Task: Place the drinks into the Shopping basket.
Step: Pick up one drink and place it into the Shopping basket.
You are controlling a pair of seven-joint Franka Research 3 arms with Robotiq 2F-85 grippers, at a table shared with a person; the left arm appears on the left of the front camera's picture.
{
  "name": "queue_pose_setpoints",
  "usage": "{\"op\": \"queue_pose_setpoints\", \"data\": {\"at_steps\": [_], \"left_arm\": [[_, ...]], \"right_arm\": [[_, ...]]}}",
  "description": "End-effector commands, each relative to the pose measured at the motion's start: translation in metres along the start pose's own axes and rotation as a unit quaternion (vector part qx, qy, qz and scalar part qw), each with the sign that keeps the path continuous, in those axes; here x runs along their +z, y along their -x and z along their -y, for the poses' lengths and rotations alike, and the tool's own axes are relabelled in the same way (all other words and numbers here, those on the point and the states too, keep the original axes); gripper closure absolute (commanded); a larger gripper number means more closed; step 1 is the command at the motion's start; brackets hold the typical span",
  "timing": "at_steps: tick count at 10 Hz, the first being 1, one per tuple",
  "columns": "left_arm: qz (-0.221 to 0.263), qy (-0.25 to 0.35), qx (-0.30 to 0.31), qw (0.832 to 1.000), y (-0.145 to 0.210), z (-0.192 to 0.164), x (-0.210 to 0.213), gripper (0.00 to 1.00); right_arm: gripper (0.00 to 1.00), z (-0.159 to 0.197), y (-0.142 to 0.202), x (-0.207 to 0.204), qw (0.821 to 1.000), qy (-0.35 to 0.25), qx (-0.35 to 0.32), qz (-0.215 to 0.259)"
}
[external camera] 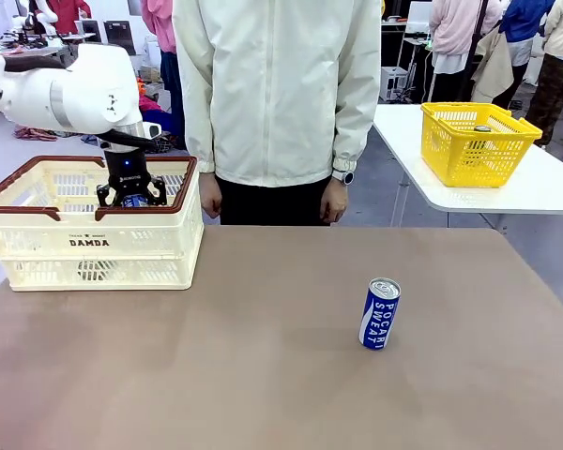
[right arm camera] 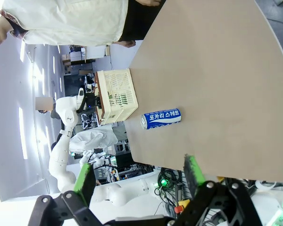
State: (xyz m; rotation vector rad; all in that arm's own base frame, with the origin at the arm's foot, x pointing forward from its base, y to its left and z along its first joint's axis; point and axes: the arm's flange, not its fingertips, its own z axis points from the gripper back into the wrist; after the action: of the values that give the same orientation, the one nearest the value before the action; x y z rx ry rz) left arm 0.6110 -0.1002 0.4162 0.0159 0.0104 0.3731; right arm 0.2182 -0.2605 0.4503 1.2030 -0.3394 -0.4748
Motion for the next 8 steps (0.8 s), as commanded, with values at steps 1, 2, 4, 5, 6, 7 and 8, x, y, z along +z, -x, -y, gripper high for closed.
{"op": "queue_pose_setpoints", "data": {"at_steps": [1, 2, 4, 5, 6, 7, 8], "left_arm": [[-0.008, 0.016, -0.001, 1.0, -0.003, -0.004, 0.004, 1.0], [-0.01, 0.024, -0.001, 1.0, -0.004, -0.005, 0.005, 0.7], [-0.01, 0.03, -0.003, 1.0, -0.002, -0.005, 0.011, 0.0], [-0.01, 0.03, -0.005, 0.999, -0.001, -0.005, 0.013, 0.0], [-0.008, 0.034, -0.004, 0.999, -0.001, -0.006, 0.017, 0.0], [-0.011, 0.038, -0.01, 0.999, 0.0, -0.006, 0.02, 0.0], [-0.012, 0.047, -0.03, 0.998, 0.006, -0.004, 0.029, 0.0]], "right_arm": [[0.0, 0.0, 0.001, 0.002, 1.0, -0.002, 0.007, -0.004], [0.0, 0.0, 0.001, 0.002, 1.0, -0.002, 0.007, -0.004], [0.0, 0.0, 0.001, 0.002, 1.0, -0.002, 0.007, -0.004], [0.0, 0.0, 0.001, 0.002, 1.0, -0.002, 0.007, -0.004], [0.0, 0.0, 0.001, 0.002, 1.0, -0.002, 0.007, -0.004], [0.0, 0.0, 0.001, 0.002, 1.0, -0.002, 0.007, -0.004], [0.0, 0.0, 0.001, 0.002, 1.0, -0.002, 0.007, -0.004]]}}
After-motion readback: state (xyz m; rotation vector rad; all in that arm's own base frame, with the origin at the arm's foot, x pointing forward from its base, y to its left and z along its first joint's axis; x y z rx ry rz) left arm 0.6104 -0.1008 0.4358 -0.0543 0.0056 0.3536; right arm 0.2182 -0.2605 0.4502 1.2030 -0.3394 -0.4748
